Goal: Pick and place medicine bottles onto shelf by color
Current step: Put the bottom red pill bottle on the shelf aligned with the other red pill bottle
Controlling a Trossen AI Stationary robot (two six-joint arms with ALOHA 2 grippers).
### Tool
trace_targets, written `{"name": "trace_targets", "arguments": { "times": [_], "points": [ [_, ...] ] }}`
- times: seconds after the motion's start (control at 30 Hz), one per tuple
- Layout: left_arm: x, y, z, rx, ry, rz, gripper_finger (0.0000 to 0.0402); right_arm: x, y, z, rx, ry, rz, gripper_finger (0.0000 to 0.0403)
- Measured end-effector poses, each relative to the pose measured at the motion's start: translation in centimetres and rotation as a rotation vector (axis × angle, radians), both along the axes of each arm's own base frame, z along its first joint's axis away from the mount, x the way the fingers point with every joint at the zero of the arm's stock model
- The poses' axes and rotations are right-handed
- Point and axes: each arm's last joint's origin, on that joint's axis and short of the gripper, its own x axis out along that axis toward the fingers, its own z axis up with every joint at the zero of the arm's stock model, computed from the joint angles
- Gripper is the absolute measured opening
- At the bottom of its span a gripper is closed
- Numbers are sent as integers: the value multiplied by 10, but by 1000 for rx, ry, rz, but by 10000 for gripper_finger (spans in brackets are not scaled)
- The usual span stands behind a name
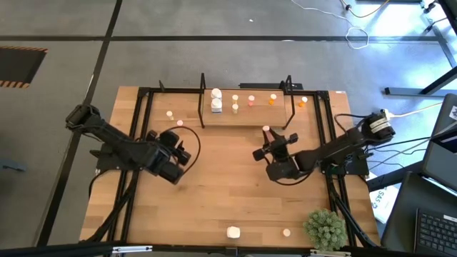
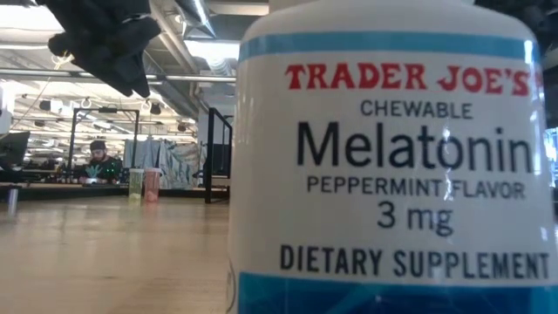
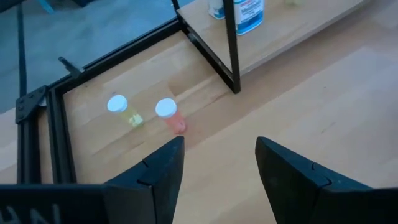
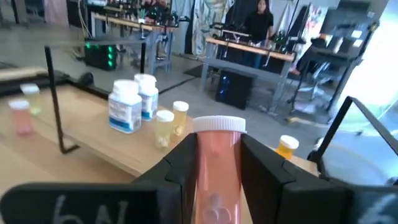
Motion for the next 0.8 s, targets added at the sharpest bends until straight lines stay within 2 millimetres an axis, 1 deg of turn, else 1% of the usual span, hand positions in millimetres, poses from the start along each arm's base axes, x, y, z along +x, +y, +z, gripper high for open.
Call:
{"name": "trace_targets", "arguments": {
  "times": [0.1,0.3,0.37,0.47,0.53,0.67,0.8],
  "points": [
    [1,4,0,0,1,19,193,7,-7,-8,-26,56,-29,105],
    [3,11,0,-5,3,57,193,15,-20,-31,-19,60,-85,104],
    [4,14,0,-5,2,70,193,17,-22,-35,-19,61,-94,104],
    [7,17,0,9,-14,78,193,19,-23,-34,-13,37,-100,104],
    [12,17,0,17,-1,40,193,19,-23,-33,-12,36,-98,104],
    [23,15,2,57,58,-97,193,20,-21,-31,-22,72,-83,104],
    [30,11,3,74,85,-194,193,23,-16,-28,24,31,-19,104]
  ]
}}
